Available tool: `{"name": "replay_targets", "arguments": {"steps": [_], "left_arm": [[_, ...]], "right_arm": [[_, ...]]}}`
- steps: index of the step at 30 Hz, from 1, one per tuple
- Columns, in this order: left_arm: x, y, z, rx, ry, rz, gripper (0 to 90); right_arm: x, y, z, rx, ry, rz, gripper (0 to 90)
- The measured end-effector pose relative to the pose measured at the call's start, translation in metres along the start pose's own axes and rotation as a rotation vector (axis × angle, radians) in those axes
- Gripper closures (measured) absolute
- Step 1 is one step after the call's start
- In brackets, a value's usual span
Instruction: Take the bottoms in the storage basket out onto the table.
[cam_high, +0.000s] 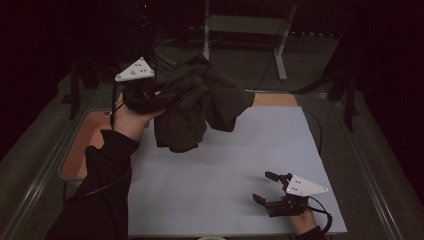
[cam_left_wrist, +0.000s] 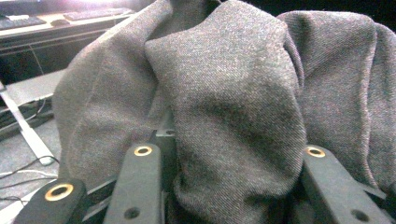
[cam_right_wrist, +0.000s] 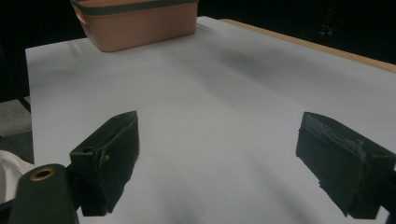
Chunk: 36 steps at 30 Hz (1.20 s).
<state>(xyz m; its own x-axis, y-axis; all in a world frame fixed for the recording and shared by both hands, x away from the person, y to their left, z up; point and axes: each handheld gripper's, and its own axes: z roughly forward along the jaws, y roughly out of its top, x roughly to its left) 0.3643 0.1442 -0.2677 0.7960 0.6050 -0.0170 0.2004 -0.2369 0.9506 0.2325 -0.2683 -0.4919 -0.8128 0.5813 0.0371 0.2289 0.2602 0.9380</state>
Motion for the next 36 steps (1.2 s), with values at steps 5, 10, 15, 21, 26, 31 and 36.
{"name": "replay_targets", "arguments": {"steps": [5,10,15,21,26,31,36], "left_arm": [[-0.003,0.004,0.012,-0.006,-0.021,-0.004,61.5],[-0.007,0.004,0.027,0.005,-0.041,-0.001,61.5],[-0.010,0.003,0.044,0.014,-0.050,0.001,61.5],[-0.013,0.005,0.062,0.027,-0.064,0.001,61.5],[-0.015,0.004,0.076,0.025,-0.079,-0.008,61.5],[-0.018,-0.002,0.092,0.029,-0.093,-0.016,61.4],[-0.020,-0.009,0.107,0.060,-0.106,-0.009,61.4]], "right_arm": [[0.000,0.000,-0.001,-0.004,0.001,0.002,13.6],[0.000,0.001,-0.002,-0.011,0.001,0.001,13.6],[0.000,0.001,-0.003,-0.015,0.003,0.005,13.6],[0.000,0.001,-0.003,-0.020,0.004,0.008,13.6],[-0.001,0.001,-0.003,-0.023,0.003,0.011,13.6],[-0.001,0.001,-0.003,-0.024,0.002,0.014,13.7],[-0.002,0.001,-0.005,-0.032,-0.008,0.017,13.6]]}}
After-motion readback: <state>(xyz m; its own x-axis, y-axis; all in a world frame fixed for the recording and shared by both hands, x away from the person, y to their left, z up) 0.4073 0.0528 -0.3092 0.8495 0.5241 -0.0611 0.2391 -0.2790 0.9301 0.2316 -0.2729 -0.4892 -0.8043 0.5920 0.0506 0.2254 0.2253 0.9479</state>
